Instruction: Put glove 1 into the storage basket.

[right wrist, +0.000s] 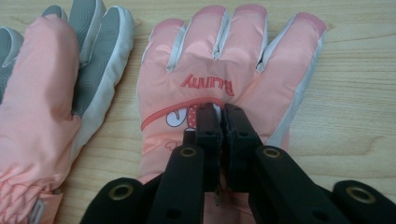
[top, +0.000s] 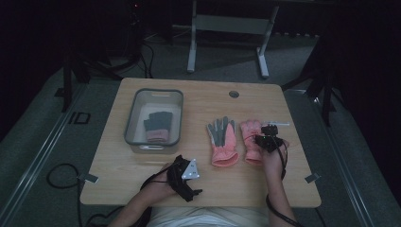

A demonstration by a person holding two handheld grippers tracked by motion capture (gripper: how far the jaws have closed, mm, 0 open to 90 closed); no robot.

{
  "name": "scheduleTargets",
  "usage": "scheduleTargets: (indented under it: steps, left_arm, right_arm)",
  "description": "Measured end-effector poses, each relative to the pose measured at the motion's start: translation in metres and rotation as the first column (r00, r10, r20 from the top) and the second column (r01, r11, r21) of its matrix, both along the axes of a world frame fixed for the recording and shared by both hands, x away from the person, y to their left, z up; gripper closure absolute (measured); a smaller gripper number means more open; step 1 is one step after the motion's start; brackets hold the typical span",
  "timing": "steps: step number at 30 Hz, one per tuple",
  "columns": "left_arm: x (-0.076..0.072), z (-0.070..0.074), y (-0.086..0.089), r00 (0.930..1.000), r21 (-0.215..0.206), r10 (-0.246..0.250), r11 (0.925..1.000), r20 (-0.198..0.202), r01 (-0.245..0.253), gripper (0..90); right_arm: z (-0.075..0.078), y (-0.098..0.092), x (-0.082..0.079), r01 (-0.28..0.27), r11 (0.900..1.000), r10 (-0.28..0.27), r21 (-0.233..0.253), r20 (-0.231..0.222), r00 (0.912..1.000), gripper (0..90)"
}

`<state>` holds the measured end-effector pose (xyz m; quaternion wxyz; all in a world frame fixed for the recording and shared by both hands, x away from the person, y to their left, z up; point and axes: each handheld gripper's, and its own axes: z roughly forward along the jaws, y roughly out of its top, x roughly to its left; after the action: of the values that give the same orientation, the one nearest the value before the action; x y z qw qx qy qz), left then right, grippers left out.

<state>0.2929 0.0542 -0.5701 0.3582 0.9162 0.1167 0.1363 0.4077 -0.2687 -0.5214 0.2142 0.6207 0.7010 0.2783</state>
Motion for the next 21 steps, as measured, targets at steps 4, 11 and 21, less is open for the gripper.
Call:
scheduleTargets:
  steps: [4, 11, 21]
  left_arm:
    - [0.0, 0.0, 0.0, 1.0, 0.002, -0.005, 1.0, -0.007, 0.005, 0.0]
    - [0.0, 0.0, 0.001, 0.9999, -0.013, -0.002, 0.9999, -0.015, 0.001, 0.0]
    - [0.001, 0.0, 0.0, 0.9998, -0.01, 0.0, 1.0, -0.018, -0.001, 0.0]
  right_arm:
    - [-0.004, 0.001, 0.001, -0.019, 1.0, 0.019, -0.008, 0.001, 0.9998, 83.5]
    - [0.015, -0.01, -0.002, -0.137, 0.99, 0.138, -0.035, 0.025, 0.9902, 71.1]
    - [0.023, -0.024, 0.0, -0.287, 0.953, 0.288, -0.098, -0.004, 0.9576, 59.9]
